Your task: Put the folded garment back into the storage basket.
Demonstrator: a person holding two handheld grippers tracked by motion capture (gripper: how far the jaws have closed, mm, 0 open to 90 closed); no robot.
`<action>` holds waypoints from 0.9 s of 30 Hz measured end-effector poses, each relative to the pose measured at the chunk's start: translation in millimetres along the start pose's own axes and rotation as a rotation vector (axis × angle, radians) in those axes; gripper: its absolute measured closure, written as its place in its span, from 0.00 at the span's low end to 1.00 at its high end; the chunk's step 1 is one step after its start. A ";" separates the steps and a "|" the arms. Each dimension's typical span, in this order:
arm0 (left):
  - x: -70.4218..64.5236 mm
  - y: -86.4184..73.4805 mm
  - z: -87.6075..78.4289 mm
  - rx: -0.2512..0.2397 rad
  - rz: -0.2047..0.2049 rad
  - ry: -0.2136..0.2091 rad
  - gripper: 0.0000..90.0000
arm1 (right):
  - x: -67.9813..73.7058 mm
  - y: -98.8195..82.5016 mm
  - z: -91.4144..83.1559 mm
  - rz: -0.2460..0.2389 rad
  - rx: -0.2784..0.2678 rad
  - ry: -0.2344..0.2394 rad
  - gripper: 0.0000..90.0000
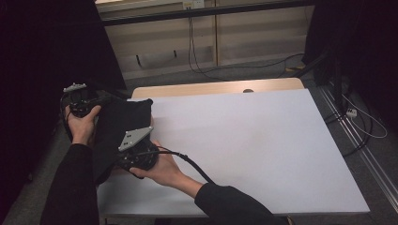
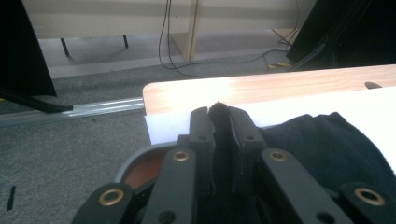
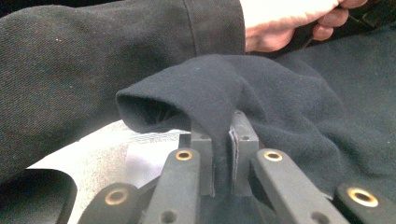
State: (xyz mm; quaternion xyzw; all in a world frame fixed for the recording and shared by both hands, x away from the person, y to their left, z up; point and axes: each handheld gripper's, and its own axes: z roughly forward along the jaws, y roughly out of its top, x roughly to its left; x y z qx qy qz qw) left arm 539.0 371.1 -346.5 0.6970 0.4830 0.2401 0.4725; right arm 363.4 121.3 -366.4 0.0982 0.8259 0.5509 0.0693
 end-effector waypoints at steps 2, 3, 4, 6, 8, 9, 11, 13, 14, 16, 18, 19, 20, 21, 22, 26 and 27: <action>0.9 -3.2 1.2 0.006 -0.002 0.003 0.90 | 0.0 -0.1 0.2 0.001 -0.001 -0.001 0.93; 1.6 -4.3 1.8 0.011 0.001 0.002 0.90 | -0.1 -0.4 0.6 0.001 0.000 -0.001 0.93; 1.9 -5.3 2.6 0.015 0.001 0.008 0.90 | -0.3 -0.7 0.8 0.002 0.000 -0.002 0.93; 2.8 -6.7 3.8 0.018 -0.001 0.011 0.90 | -1.0 -1.0 1.7 0.005 -0.001 -0.003 0.93; 2.9 -7.7 5.7 0.025 0.004 0.017 0.90 | -1.6 -1.8 3.7 0.008 0.000 -0.005 0.93; 2.7 -8.6 7.2 0.030 0.008 0.021 0.90 | -1.5 -2.3 4.6 0.010 0.000 -0.004 0.93; 3.5 -11.0 9.4 0.041 0.004 0.021 0.90 | -1.5 -2.7 5.4 0.012 -0.001 -0.004 0.93; 5.2 -13.7 11.4 0.057 0.006 0.031 0.90 | -1.4 -3.7 7.8 0.013 0.001 -0.003 0.93; 6.3 -14.9 11.8 0.060 0.009 0.035 0.90 | -1.3 -4.0 8.8 0.013 0.003 -0.003 0.93; 7.8 -16.9 12.0 0.072 0.007 0.033 0.90 | -1.1 -4.3 10.1 0.016 0.003 0.000 0.93; 8.1 -18.4 12.2 0.081 0.012 0.034 0.90 | -1.0 -4.9 11.2 0.017 0.004 0.004 0.93; 8.4 -18.9 12.4 0.086 0.013 0.035 0.90 | -0.7 -5.6 11.7 0.020 0.004 0.008 0.93; 8.6 -19.5 12.5 0.092 0.013 0.037 0.90 | -0.6 -6.2 12.2 0.020 0.004 0.009 0.93; 8.7 -19.7 12.3 0.091 0.014 0.037 0.90 | -0.2 -6.8 13.1 0.021 0.004 0.011 0.93; 8.6 -19.8 12.4 0.092 0.018 0.037 0.90 | 0.3 -7.1 13.9 0.021 0.005 0.011 0.93; 7.8 -19.2 13.7 0.101 0.031 0.036 0.90 | 0.5 -6.9 15.2 0.021 0.006 0.007 0.93; 7.6 -19.0 14.2 0.103 0.032 0.033 0.90 | -0.1 -6.8 15.4 0.023 0.006 0.007 0.93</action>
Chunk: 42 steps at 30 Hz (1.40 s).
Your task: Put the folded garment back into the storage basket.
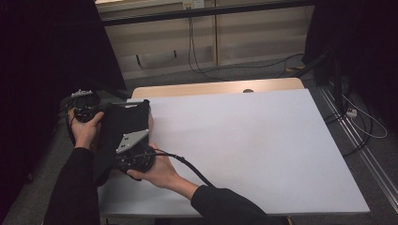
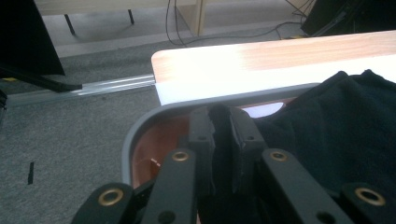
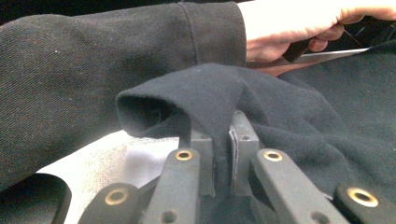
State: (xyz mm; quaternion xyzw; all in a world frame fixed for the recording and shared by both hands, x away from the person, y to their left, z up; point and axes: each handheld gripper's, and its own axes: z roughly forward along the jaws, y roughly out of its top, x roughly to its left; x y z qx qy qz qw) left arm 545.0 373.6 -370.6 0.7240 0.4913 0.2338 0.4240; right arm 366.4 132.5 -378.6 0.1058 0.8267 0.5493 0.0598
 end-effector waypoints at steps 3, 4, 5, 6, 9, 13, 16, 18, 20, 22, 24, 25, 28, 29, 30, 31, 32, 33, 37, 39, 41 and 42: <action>0.4 0.0 1.4 0.007 0.001 0.008 0.90 | -1.1 -0.2 0.7 0.003 0.002 -0.001 0.93; 1.1 -0.3 1.2 0.011 0.001 0.007 0.90 | -1.1 -0.3 1.2 0.003 0.003 -0.001 0.93; 0.8 -1.2 1.7 0.007 -0.005 0.011 0.90 | -0.8 -0.3 1.8 0.004 0.003 -0.001 0.93; 1.0 -2.9 2.7 0.014 -0.009 0.006 0.90 | -0.6 -0.3 2.1 0.004 0.002 -0.001 0.93; 1.2 -5.9 5.7 0.026 -0.012 0.010 0.90 | 0.0 -1.9 5.0 0.013 -0.005 0.001 0.93; 2.5 -6.0 6.5 0.025 -0.015 0.011 0.90 | -0.1 -2.5 7.1 0.017 -0.003 0.001 0.93; 2.6 -5.5 6.6 0.025 -0.009 0.014 0.90 | -0.1 -2.2 8.4 0.019 -0.002 0.002 0.93; 2.2 -6.1 6.5 0.030 -0.011 0.017 0.90 | 0.1 -3.0 9.3 0.024 -0.001 0.006 0.93; 1.9 -7.3 6.6 0.035 -0.011 0.017 0.90 | 0.9 -3.4 9.9 0.022 0.002 0.006 0.93; 1.2 -7.6 7.1 0.041 -0.007 0.017 0.90 | 1.8 -3.5 10.6 0.022 0.000 0.006 0.93; 1.0 -7.5 7.3 0.037 -0.007 0.020 0.90 | 1.6 -3.8 11.0 0.025 0.002 0.003 0.93; 1.2 -7.3 7.5 0.038 -0.007 0.018 0.90 | 1.3 -3.9 11.1 0.025 0.004 0.000 0.93; 2.7 -7.0 8.3 0.036 -0.014 0.014 0.90 | -1.4 -4.3 11.6 0.030 0.003 -0.001 0.93; 3.1 -7.1 9.7 0.036 -0.018 0.018 0.90 | -2.3 -4.5 12.0 0.035 0.002 -0.001 0.93; 3.5 -6.9 10.5 0.040 -0.017 0.021 0.90 | -3.5 -4.8 12.9 0.043 0.001 0.003 0.93; 3.6 -6.7 11.4 0.039 -0.020 0.021 0.90 | -4.1 -4.9 13.6 0.044 0.002 0.002 0.93; 3.8 -6.4 12.0 0.042 -0.019 0.025 0.90 | -4.4 -4.9 14.1 0.042 0.003 0.002 0.93; 3.8 -6.0 12.7 0.046 -0.020 0.039 0.90 | -4.6 -5.0 14.4 0.042 0.002 0.002 0.93; 3.2 -4.6 17.1 0.051 -0.032 0.047 0.90 | -7.2 -5.0 17.1 0.053 0.000 -0.001 0.93; 2.5 -3.5 18.8 0.058 -0.025 0.042 0.90 | -7.7 -5.1 18.4 0.058 -0.002 -0.004 0.93; 2.7 -2.5 19.7 0.062 -0.019 0.047 0.89 | -8.2 -5.6 19.3 0.060 -0.003 -0.005 0.93; 3.4 -2.0 19.9 0.066 -0.017 0.048 0.89 | -8.7 -5.6 19.6 0.062 -0.003 -0.007 0.93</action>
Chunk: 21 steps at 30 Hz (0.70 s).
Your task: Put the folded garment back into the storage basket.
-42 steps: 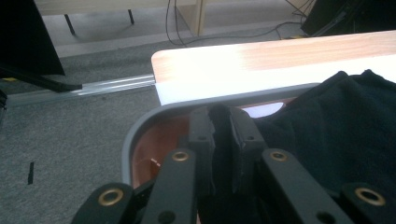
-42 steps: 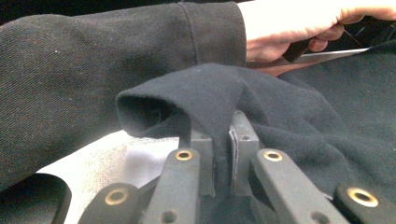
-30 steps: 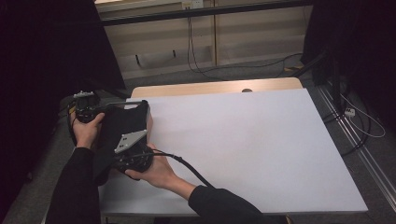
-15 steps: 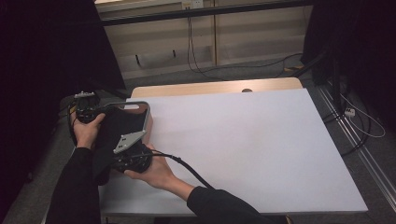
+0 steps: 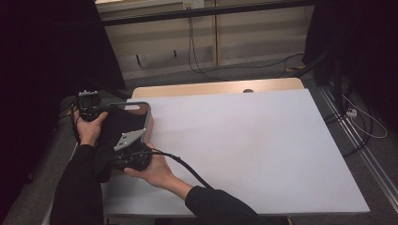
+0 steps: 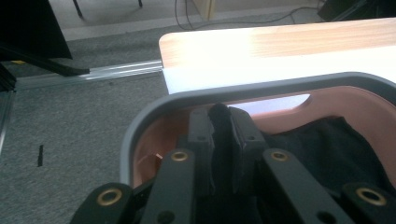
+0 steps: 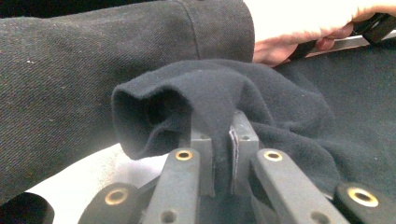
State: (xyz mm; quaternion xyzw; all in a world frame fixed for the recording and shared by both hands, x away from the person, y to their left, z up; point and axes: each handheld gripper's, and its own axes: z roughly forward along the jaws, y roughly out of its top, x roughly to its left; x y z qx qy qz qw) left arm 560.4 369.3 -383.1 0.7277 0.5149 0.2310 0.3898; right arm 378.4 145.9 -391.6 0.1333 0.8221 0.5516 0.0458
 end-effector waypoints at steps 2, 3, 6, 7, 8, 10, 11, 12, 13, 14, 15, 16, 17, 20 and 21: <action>0.8 0.7 1.0 0.003 -0.003 0.003 0.89 | -1.3 0.6 0.4 0.004 0.000 -0.004 0.93; 0.9 1.0 1.2 0.004 -0.005 0.005 0.89 | -2.5 1.7 1.1 0.004 0.001 -0.009 0.93; 2.4 1.4 1.4 0.001 -0.006 0.007 0.89 | -3.6 3.2 2.2 0.006 0.000 -0.014 0.93; 3.1 1.6 1.0 -0.002 -0.017 0.011 0.88 | -4.2 3.8 2.9 0.007 0.001 -0.016 0.93; 3.2 2.2 0.3 -0.007 -0.020 0.018 0.86 | -4.8 4.3 3.8 0.009 0.000 -0.016 0.93; 2.4 2.3 -0.5 -0.028 -0.017 0.012 0.85 | -6.4 4.8 6.2 0.015 0.001 -0.021 0.93; 2.0 2.0 -0.5 -0.028 -0.010 0.011 0.83 | -7.0 5.2 7.1 0.020 0.000 -0.024 0.93; 1.5 1.5 -1.1 -0.034 -0.011 0.023 0.78 | -7.6 5.5 7.8 0.022 0.000 -0.025 0.93; 2.0 1.0 -2.5 -0.045 -0.018 0.029 0.72 | -8.5 6.0 9.0 0.024 0.002 -0.029 0.93; 2.3 0.3 -3.5 -0.048 -0.024 0.027 0.68 | -9.0 6.3 10.0 0.021 0.007 -0.035 0.93; 3.6 -0.5 -5.0 -0.054 -0.030 0.025 0.67 | -9.1 6.5 10.8 0.024 0.008 -0.041 0.93; 4.2 -0.7 -6.7 -0.059 -0.039 0.022 0.64 | -9.9 6.8 12.1 0.028 0.009 -0.044 0.93; 4.2 -0.5 -8.9 -0.062 -0.041 0.025 0.60 | -10.4 7.0 12.8 0.027 0.011 -0.047 0.93; 2.8 0.9 -14.1 -0.064 -0.028 0.010 0.52 | -11.0 7.5 14.6 0.030 0.013 -0.053 0.93; 2.0 1.4 -16.5 -0.070 -0.027 0.016 0.51 | -11.1 7.7 15.2 0.030 0.013 -0.057 0.93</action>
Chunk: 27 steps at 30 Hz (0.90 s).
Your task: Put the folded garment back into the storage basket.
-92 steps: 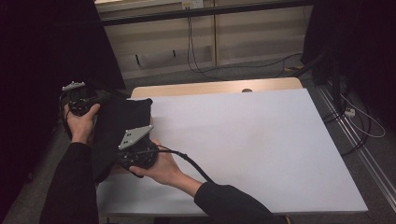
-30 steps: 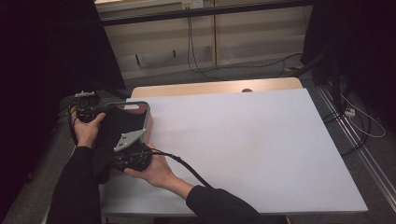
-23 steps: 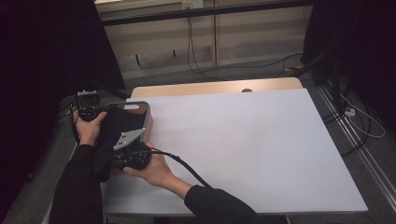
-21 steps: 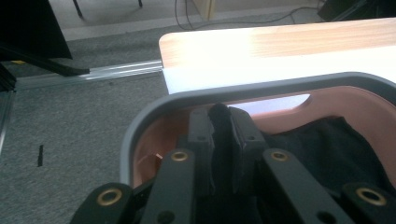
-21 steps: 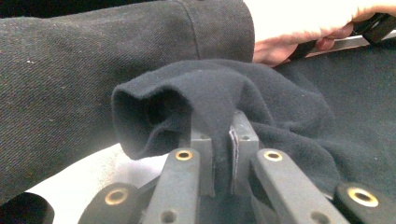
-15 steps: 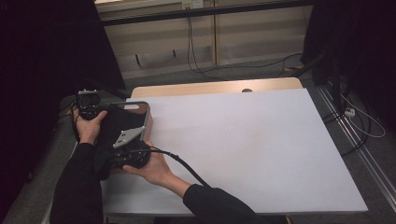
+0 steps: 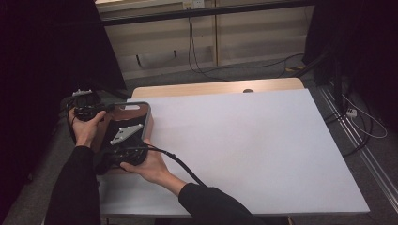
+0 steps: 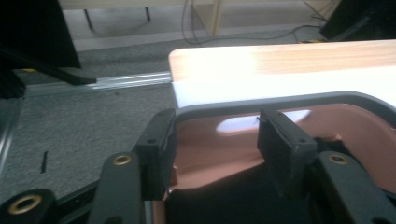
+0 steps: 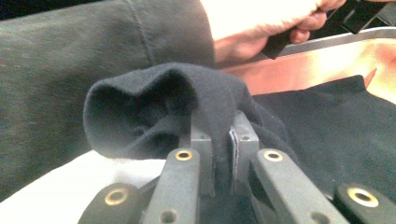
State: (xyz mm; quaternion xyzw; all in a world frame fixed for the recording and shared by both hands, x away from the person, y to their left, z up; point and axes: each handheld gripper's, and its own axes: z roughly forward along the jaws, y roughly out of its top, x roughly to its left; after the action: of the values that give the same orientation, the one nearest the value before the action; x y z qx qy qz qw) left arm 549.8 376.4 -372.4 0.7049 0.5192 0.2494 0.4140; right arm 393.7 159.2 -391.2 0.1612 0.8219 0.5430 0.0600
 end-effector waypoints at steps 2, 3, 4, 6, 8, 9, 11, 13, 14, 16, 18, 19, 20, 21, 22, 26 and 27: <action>0.0 0.8 -3.5 -0.007 -0.004 0.000 0.47 | 0.2 0.8 1.7 0.008 0.000 -0.001 0.93; 0.1 1.0 -4.9 -0.010 -0.009 0.000 0.46 | 1.0 1.9 3.3 0.014 -0.001 -0.002 0.93; 0.5 1.1 -6.2 -0.011 -0.006 -0.005 0.44 | 1.8 3.1 4.6 0.016 -0.001 0.000 0.93; -0.2 0.5 -8.7 -0.013 -0.004 -0.004 0.43 | 3.8 5.3 7.0 0.014 -0.002 -0.001 0.92; -0.1 -1.1 -10.8 -0.022 -0.006 -0.012 0.42 | 5.4 7.2 9.6 0.024 -0.014 0.004 0.92; 0.3 -2.2 -12.3 -0.022 -0.006 -0.017 0.42 | 5.9 7.5 11.0 0.024 -0.013 0.005 0.92; 0.0 -5.1 -14.5 -0.017 -0.005 -0.025 0.41 | 6.6 6.4 12.3 0.009 -0.003 0.009 0.92; 0.3 -7.8 -17.3 -0.011 0.006 -0.027 0.41 | 4.9 4.4 11.9 0.021 0.003 0.018 0.92; 0.8 -9.6 -20.1 -0.014 0.001 -0.032 0.41 | 3.7 3.7 11.5 0.030 0.006 0.026 0.91; 1.4 -12.9 -25.7 -0.017 -0.006 -0.038 0.41 | 2.3 1.9 8.9 0.030 0.011 0.036 0.89; 1.3 -16.5 -31.0 -0.016 0.002 -0.036 0.40 | 1.9 0.7 5.3 0.026 0.014 0.041 0.81; 1.4 -18.1 -33.8 -0.016 0.008 -0.033 0.38 | 0.9 -0.4 1.9 0.029 0.015 0.042 0.74; 0.9 -19.9 -36.7 -0.022 0.008 -0.031 0.35 | -0.4 -1.3 -1.0 0.034 0.015 0.044 0.70; 0.5 -21.6 -39.5 -0.024 0.011 -0.034 0.34 | -1.6 -2.3 -4.0 0.037 0.015 0.046 0.67; -0.3 -23.5 -42.5 -0.028 0.018 -0.030 0.32 | -2.8 -3.5 -7.5 0.037 0.013 0.046 0.63; -4.5 -31.6 -54.0 -0.049 0.040 -0.032 0.26 | -5.7 -10.0 -24.4 0.038 -0.014 0.059 0.55; -5.2 -33.2 -57.6 -0.050 0.049 -0.033 0.25 | -6.8 -11.6 -28.4 0.040 -0.023 0.064 0.54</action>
State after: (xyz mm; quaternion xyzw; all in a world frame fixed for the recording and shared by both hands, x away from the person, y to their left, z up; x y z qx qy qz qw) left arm 485.6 394.1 -369.3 0.7109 0.4884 0.2605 0.4338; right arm 390.0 128.0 -390.9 0.1594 0.8139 0.5581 0.0248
